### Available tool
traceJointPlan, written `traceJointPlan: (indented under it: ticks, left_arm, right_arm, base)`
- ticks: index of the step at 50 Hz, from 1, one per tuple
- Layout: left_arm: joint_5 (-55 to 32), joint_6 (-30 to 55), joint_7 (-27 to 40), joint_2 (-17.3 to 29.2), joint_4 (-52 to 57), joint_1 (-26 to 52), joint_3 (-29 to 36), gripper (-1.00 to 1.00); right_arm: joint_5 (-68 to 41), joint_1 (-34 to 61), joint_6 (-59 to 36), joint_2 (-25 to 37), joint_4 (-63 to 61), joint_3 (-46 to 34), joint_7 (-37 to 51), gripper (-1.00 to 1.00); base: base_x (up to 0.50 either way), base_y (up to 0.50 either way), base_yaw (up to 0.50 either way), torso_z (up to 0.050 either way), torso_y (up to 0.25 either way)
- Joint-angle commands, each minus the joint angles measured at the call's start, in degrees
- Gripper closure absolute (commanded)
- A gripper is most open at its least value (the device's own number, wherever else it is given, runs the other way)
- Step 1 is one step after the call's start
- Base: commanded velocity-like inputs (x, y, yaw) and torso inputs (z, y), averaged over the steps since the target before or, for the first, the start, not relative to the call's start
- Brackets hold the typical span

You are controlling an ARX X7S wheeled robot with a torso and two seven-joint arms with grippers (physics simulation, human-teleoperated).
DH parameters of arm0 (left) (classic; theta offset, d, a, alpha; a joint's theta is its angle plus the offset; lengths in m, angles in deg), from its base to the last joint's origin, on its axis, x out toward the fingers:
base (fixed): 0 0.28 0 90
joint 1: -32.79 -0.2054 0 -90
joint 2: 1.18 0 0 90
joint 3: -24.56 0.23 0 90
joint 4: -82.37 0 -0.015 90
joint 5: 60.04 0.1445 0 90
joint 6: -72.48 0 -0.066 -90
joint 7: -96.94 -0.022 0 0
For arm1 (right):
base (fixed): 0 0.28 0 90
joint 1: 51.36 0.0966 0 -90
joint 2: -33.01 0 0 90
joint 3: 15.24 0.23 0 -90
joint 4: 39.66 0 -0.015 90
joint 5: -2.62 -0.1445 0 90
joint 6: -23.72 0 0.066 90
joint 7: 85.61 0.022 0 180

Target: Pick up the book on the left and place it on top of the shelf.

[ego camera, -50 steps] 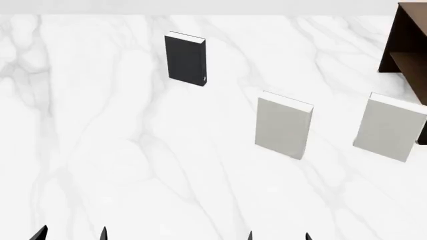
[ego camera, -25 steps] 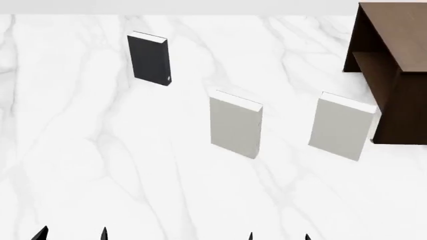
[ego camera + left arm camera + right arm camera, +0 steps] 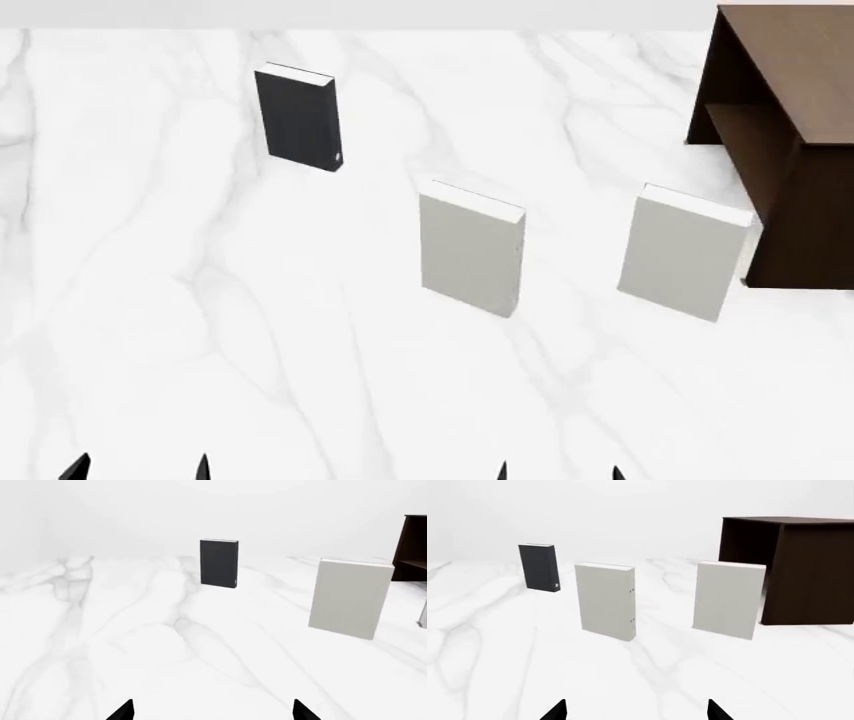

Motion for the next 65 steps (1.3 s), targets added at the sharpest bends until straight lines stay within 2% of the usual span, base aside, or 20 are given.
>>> traceJointPlan:
  ticks: [1, 5, 7, 8, 9, 10, 14, 18, 23, 33, 65]
  left_arm:
    - [-1.2, 8.7, -0.6, 0.3, 5.8, 2.2, -0.4, -1.0]
    - [-1.4, 21.6, 0.2, 1.8, 15.0, 6.1, 0.2, -1.0]
    - [-1.6, 21.7, 0.3, 1.9, 15.1, 6.1, 0.3, -1.0]
    - [-2.9, 30.3, 0.4, 3.5, 23.7, 12.7, -0.2, -1.0]
    - [-2.2, 38.9, 1.3, 4.6, 29.9, 16.8, 0.3, -1.0]
    - [-2.5, 46.2, 1.0, 5.0, 31.6, 18.4, 0.3, -1.0]
    - [-5.4, 60.8, 0.1, 5.7, 36.5, 29.0, -1.9, -1.0]
    - [-7.1, 69.2, -0.6, 6.1, 39.5, 36.5, -3.6, -1.0]
    - [-7.3, 69.0, -0.9, 6.6, 38.1, 38.1, -4.2, -1.0]
    - [-7.4, 66.5, -1.0, 7.1, 36.0, 37.2, -4.0, -1.0]
    - [-8.3, 65.0, -0.4, 7.6, 35.4, 36.3, -4.8, -1.0]
  right_arm:
    - [-3.3, 2.6, -13.8, 0.3, -8.5, 0.7, -0.9, -1.0]
    - [-3.0, 6.8, -25.8, 1.3, -16.9, -0.3, 0.7, -1.0]
    - [-3.2, 6.8, -25.9, 1.4, -17.0, -0.4, 0.9, -1.0]
    - [-5.9, 15.2, -34.5, 2.0, -25.5, 0.0, 1.6, -1.0]
    - [-7.6, 19.6, -43.1, 1.9, -29.6, 0.8, 1.7, -1.0]
    - [-7.9, 21.6, -51.7, 1.8, -30.8, 1.2, 2.2, -1.0]
    - [-9.9, 33.0, -64.1, 0.8, -34.4, 3.4, 4.1, -1.0]
    - [-11.1, 41.4, -71.2, 0.5, -33.8, 4.7, 5.0, -1.0]
    - [-11.1, 45.2, -71.2, 0.3, -30.6, 5.9, 5.8, -1.0]
    - [-12.0, 43.9, -67.3, 1.1, -27.8, 5.6, 4.9, -1.0]
    - [-14.4, 44.5, -67.9, 1.9, -26.8, 5.0, 6.5, -1.0]
  base:
    - [0.0, 0.0, 0.0, 0.0, 0.0]
    - [0.0, 0.0, 0.0, 0.0, 0.0]
    - [0.0, 0.0, 0.0, 0.0, 0.0]
    - [0.0, 0.0, 0.0, 0.0, 0.0]
    - [0.0, 0.0, 0.0, 0.0, 0.0]
    - [0.0, 0.0, 0.0, 0.0, 0.0]
    - [0.0, 0.0, 0.0, 0.0, 0.0]
    - [0.0, 0.0, 0.0, 0.0, 0.0]
    - [0.0, 0.0, 0.0, 0.0, 0.0]
    - [0.01, 0.0, 0.0, 0.0, 0.0]
    - [0.5, 0.0, 0.0, 0.0, 0.0]
